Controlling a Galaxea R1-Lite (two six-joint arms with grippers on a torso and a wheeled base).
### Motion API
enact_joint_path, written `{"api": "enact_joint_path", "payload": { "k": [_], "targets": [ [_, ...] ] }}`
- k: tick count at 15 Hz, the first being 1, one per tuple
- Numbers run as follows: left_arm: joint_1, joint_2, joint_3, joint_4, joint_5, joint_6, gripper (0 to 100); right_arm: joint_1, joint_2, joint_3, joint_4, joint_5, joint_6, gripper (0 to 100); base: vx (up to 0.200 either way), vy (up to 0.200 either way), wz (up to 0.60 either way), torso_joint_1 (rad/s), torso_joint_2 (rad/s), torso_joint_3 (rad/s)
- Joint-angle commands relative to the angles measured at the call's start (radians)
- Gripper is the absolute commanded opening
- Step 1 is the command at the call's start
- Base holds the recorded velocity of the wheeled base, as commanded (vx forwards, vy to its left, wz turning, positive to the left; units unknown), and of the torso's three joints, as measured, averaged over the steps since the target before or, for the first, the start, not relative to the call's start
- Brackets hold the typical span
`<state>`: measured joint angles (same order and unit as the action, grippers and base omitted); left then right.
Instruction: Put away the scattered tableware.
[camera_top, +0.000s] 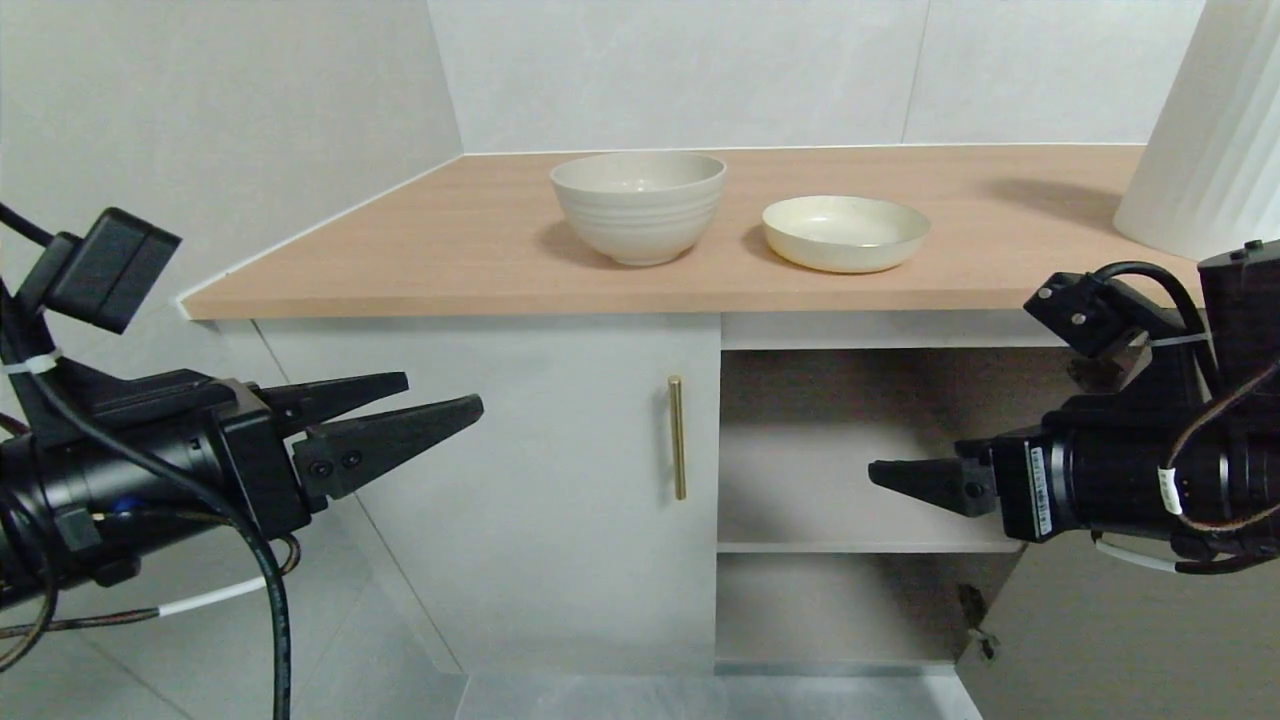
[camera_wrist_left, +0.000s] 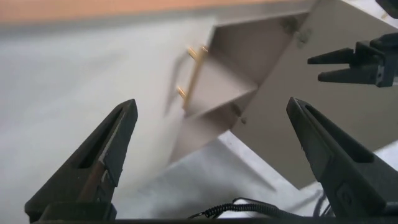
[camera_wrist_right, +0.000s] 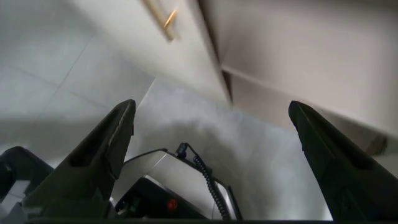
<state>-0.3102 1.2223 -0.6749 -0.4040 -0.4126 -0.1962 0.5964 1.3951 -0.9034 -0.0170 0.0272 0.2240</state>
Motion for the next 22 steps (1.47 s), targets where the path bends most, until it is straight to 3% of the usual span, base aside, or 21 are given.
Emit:
{"api": "enact_joint_path", "payload": {
  "k": [1,14,22],
  "targets": [
    [0.0,0.003,0.0,-0.001,0.0,0.0,100,0.0,-0.002,0.001,0.0,0.0,0.0,100,0.0,0.0,0.0,0.0,0.0,0.0],
    [-0.006,0.006,-0.011,-0.002,-0.003,-0.002,100,0.0,-0.004,0.001,-0.001,0.0,0.0,100,0.0,0.0,0.0,0.002,0.0,-0.003],
    [-0.007,0.031,-0.009,-0.002,-0.006,-0.003,100,0.0,-0.002,0.0,-0.001,0.0,0.0,100,0.0,0.0,0.0,0.111,-0.39,-0.27]
  ]
}}
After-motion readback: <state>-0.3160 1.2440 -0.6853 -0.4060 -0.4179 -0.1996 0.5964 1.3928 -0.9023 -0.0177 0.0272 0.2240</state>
